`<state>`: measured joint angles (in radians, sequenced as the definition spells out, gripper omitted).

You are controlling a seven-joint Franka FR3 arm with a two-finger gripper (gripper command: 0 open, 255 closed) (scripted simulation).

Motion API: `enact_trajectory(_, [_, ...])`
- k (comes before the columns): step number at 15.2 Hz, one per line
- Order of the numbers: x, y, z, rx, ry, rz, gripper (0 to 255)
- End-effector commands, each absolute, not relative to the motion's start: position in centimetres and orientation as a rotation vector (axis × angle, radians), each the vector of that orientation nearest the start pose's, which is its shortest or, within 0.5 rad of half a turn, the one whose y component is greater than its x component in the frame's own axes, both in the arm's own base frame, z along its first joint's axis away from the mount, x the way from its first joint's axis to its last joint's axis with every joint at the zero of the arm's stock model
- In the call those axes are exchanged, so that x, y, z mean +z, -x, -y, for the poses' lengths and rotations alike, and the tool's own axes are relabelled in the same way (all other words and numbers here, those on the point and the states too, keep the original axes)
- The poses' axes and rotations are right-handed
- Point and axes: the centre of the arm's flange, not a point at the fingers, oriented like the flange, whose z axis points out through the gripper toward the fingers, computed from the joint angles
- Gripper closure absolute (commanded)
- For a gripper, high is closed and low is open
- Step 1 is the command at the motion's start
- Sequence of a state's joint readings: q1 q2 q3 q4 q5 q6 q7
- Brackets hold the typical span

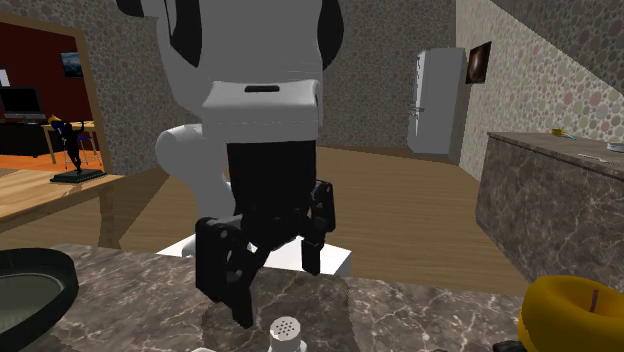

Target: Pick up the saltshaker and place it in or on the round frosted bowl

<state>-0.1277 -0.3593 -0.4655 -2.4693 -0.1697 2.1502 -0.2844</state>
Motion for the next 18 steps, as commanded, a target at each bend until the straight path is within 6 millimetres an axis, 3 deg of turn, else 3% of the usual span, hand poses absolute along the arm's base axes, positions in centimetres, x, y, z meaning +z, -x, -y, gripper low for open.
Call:
enact_trajectory(1, [39.8, -35.5, 25.4, -0.023, 3.117, -0.301, 0])
enact_trajectory(7, [36.9, -35.6, 25.3, -0.023, 3.117, -0.301, 0])
enact_trajectory(14, [36.9, -35.6, 25.3, -0.023, 3.117, -0.301, 0])
enact_trajectory(15, [36.9, -35.6, 25.3, -0.023, 3.117, -0.301, 255])
enact_trajectory(18, [36.9, -35.6, 25.3, -0.023, 3.117, -0.301, 255])
